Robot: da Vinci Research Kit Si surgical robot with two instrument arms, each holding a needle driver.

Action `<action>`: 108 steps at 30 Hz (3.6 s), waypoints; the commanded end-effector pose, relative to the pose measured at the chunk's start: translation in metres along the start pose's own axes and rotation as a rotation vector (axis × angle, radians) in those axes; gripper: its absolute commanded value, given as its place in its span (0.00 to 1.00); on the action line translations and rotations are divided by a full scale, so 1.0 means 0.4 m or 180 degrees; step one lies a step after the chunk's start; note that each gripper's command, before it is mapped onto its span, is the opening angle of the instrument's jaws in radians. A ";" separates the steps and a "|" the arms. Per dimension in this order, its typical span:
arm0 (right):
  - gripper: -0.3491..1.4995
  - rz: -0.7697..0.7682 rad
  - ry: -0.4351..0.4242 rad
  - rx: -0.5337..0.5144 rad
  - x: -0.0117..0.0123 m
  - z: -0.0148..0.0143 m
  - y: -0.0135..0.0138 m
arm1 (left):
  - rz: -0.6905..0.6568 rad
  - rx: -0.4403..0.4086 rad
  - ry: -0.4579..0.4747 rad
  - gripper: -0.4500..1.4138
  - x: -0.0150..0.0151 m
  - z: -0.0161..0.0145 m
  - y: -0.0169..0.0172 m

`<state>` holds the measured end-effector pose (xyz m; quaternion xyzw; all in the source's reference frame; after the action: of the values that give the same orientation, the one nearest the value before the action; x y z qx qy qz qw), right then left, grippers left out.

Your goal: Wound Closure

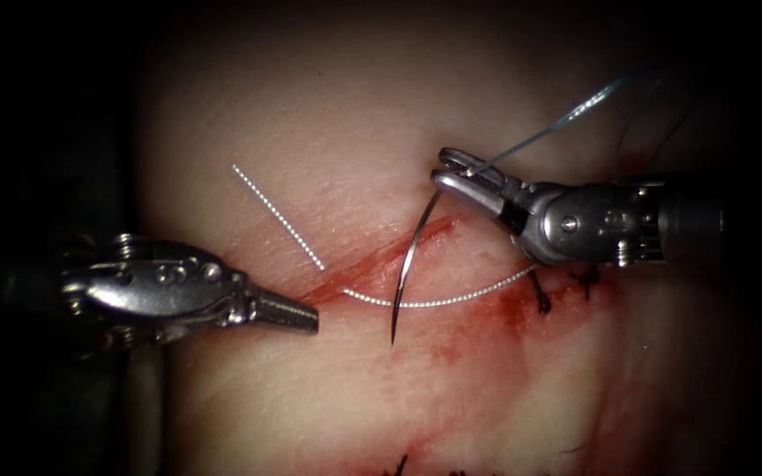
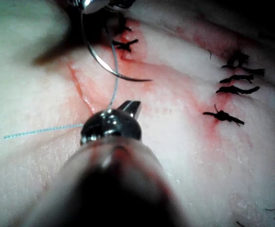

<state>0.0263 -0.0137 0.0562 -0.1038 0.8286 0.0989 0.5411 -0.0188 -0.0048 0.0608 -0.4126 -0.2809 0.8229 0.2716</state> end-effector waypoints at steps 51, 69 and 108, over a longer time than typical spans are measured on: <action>0.00 -0.0531 0.0186 -0.0015 -0.0020 0.0069 -0.0003 | -0.0961 0.1231 -0.0757 0.00 -0.0126 0.0150 -0.0164; 0.00 -0.0527 0.0174 -0.0019 -0.0029 0.0058 0.0020 | -0.1096 0.0869 -0.0989 0.00 -0.0141 0.0225 -0.0066; 0.00 -0.0707 0.0391 0.0668 -0.0042 0.0111 0.0065 | -0.1982 0.0191 -0.1175 0.00 -0.0161 0.0225 -0.0156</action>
<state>0.0291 -0.0103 0.0561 -0.1424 0.8486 -0.0581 0.5062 -0.0213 -0.0068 0.0724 -0.1533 -0.4345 0.7504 0.4740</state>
